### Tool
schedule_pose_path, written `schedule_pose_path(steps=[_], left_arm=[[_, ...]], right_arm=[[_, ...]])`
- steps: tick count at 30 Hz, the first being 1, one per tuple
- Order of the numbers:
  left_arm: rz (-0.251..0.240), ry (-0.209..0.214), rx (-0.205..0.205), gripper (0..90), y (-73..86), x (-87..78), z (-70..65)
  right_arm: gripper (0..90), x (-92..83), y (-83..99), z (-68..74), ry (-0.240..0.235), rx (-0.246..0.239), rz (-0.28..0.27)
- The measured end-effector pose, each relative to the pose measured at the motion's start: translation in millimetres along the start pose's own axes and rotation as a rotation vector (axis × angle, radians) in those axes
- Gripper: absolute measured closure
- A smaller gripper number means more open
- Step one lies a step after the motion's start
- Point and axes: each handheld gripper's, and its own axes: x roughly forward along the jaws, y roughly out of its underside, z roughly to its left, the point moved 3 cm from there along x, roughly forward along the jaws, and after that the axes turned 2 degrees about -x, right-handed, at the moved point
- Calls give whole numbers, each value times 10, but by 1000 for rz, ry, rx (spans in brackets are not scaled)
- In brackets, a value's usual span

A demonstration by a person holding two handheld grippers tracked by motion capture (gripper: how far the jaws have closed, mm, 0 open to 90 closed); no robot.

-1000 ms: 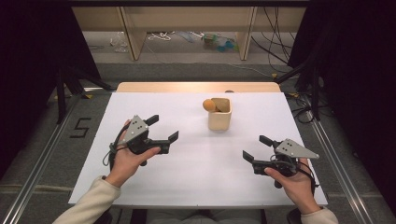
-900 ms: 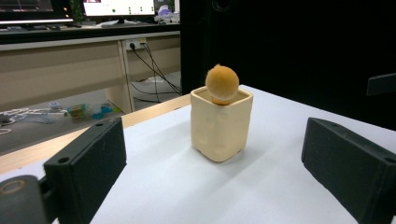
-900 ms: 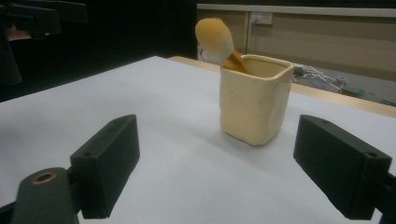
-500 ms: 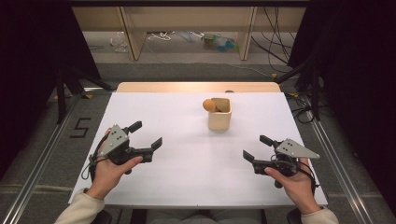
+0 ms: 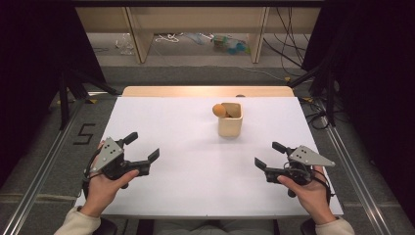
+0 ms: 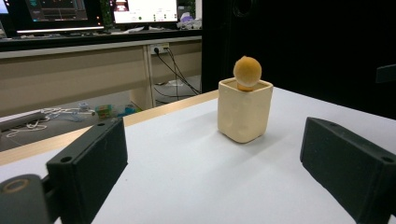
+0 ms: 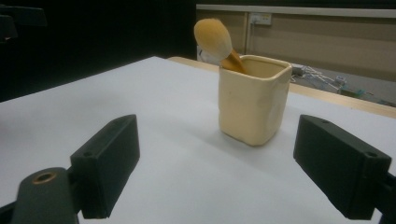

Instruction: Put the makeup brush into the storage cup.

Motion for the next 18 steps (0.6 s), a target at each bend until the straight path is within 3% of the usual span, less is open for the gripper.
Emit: schedule_pose_path(steps=[4, 5, 7, 14, 18], left_arm=[[5, -9, 10, 78, 24, -49, 18], [5, -13, 7, 79, 31, -59, 24], [6, -16, 3, 79, 43, -81, 34], [9, -24, -6, 78, 68, -152, 47], [36, -34, 0, 79, 104, -168, 60]], right_arm=[[155, 1, 2, -1, 0, 4, 3], [155, 14, -1, -14, 8, -8, -22], [155, 15, -1, -14, 7, -8, -24], [155, 9, 2, -13, 7, -11, -9], [156, 14, 6, -19, 14, -10, -11]])
